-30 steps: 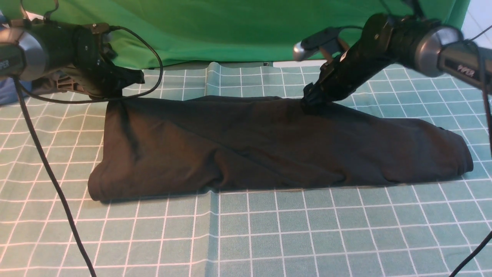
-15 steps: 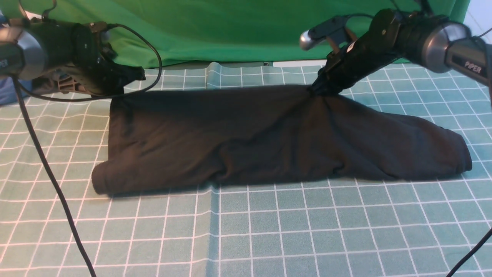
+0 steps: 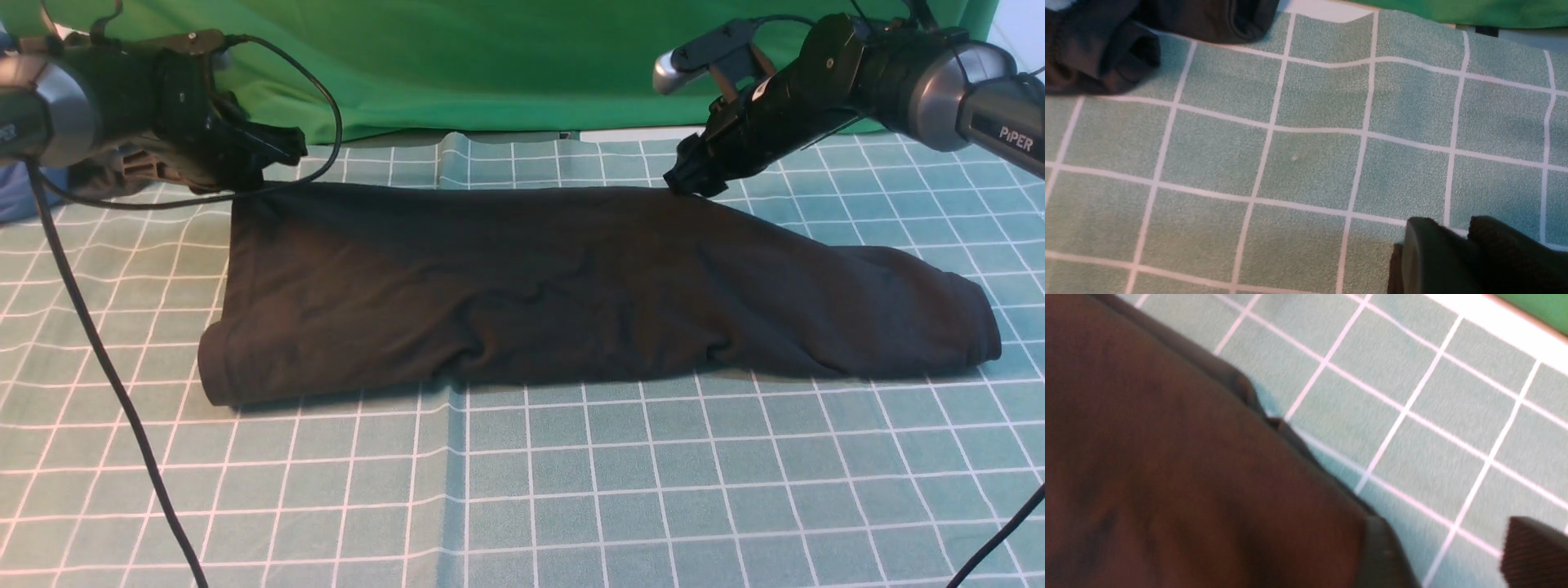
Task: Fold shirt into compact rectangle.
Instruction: 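Pull the folded dark garment lengthwise by its ends to straighten it flat on the table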
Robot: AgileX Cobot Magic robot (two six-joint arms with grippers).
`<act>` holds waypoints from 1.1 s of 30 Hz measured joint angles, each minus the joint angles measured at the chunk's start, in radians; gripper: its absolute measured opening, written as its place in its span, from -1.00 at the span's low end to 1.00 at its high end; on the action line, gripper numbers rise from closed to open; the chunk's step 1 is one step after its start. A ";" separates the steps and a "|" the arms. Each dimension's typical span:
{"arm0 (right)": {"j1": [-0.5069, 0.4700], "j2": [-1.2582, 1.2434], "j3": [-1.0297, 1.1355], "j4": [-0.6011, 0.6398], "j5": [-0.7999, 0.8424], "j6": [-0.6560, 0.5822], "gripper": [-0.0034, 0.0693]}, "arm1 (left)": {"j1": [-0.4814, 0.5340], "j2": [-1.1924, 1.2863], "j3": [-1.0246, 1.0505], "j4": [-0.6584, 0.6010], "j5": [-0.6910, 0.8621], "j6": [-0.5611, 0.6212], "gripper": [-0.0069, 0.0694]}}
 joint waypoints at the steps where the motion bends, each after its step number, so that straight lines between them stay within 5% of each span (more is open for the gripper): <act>1: -0.001 -0.007 -0.004 -0.008 0.018 0.000 0.29 | 0.000 -0.001 -0.014 0.017 0.028 0.000 -0.46; 4: -0.006 -0.072 -0.031 -0.020 0.125 0.008 0.31 | 0.000 -0.017 -0.103 0.098 0.178 0.000 -0.17; 10: -0.027 -0.257 -0.079 -0.034 0.272 0.057 -0.09 | 0.000 -0.086 -0.228 0.083 0.425 0.062 0.15; 13: -0.044 -0.341 -0.079 -0.050 0.356 0.060 -0.41 | 0.000 -0.138 -0.223 -0.029 0.527 0.131 -0.05; 16: -0.076 -0.413 -0.079 -0.058 0.475 0.067 -0.73 | 0.000 -0.216 -0.138 -0.096 0.562 0.164 -0.57; 18: -0.107 -0.452 -0.070 -0.061 0.527 0.088 -0.82 | 0.000 -0.275 -0.035 -0.126 0.554 0.165 -0.72; 25: -0.208 -0.553 0.054 -0.062 0.554 0.105 -0.86 | 0.000 -0.472 0.346 -0.191 0.495 0.187 -0.80; 29: -0.223 -0.569 0.142 -0.059 0.559 0.102 -0.86 | 0.000 -0.491 0.457 -0.207 0.408 0.219 -0.63; 33: -0.223 -0.567 0.208 -0.011 0.547 0.070 -0.86 | 0.000 -0.471 0.472 -0.259 0.355 0.221 -0.16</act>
